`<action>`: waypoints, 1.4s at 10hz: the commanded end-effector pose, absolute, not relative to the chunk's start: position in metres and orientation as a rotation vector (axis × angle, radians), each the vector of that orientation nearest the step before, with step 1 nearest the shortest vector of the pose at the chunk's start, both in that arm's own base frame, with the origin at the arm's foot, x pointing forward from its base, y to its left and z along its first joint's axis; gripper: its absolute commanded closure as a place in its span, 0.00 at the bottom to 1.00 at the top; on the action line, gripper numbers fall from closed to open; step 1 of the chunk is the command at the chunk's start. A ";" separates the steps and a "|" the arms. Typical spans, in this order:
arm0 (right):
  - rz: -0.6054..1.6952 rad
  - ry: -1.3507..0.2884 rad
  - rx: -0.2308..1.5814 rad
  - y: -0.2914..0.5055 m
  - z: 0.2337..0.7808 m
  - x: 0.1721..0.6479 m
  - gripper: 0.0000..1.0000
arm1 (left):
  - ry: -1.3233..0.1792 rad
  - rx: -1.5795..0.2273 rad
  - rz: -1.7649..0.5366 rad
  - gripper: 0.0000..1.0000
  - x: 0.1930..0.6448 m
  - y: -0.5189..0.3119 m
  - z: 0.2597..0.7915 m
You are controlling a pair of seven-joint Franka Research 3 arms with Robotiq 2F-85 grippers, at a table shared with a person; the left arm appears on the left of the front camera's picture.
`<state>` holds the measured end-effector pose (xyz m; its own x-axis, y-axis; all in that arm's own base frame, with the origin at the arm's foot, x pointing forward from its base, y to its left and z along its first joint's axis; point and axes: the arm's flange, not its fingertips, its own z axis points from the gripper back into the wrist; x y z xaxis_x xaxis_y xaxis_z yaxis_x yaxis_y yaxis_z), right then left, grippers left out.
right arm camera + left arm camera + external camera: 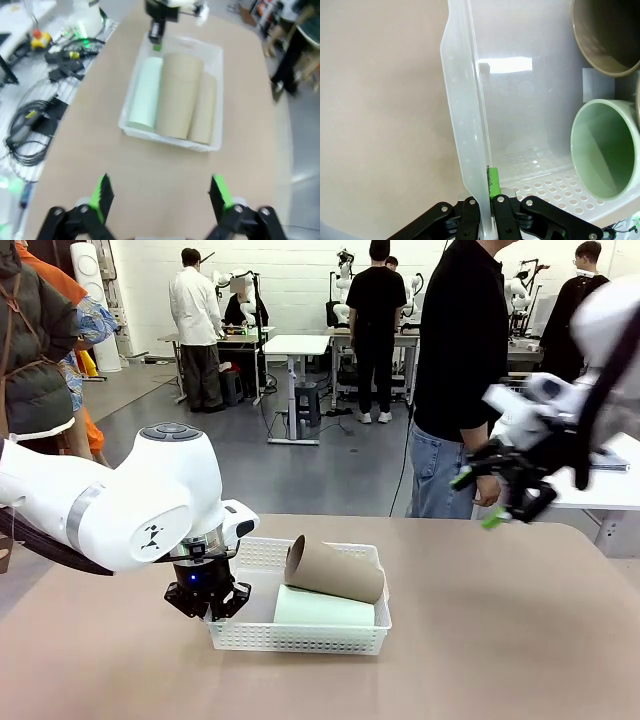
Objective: Clean and organize the cups into the basket.
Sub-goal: Pick up the Reusable plastic cup from the right side of the table and stack it inside the Organizing basket in the center of the table.
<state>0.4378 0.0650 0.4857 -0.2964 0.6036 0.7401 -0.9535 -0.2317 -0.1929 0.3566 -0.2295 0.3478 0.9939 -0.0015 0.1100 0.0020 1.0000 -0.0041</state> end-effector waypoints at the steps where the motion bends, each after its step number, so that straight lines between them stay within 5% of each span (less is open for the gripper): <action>1: 1.772 -0.931 0.857 0.001 0.456 0.409 0.00 | -0.124 0.003 -0.010 1.00 0.356 -0.231 0.347; 5: 1.545 -1.126 1.043 -0.088 0.434 0.374 0.00 | -0.124 0.003 -0.010 1.00 0.356 -0.231 0.347; 8: 1.153 -0.944 0.852 -0.108 0.418 0.378 0.00 | -0.124 0.003 -0.010 1.00 0.356 -0.231 0.347; 14: 1.168 -0.933 0.840 -0.133 0.410 0.381 0.00 | -0.124 0.003 -0.010 1.00 0.356 -0.231 0.347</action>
<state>0.3816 -0.1321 0.4108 0.1369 0.3592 0.9232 -0.9770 0.2026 0.0660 0.3565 -0.2295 0.3477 0.9939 -0.0017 0.1098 0.0021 1.0000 -0.0040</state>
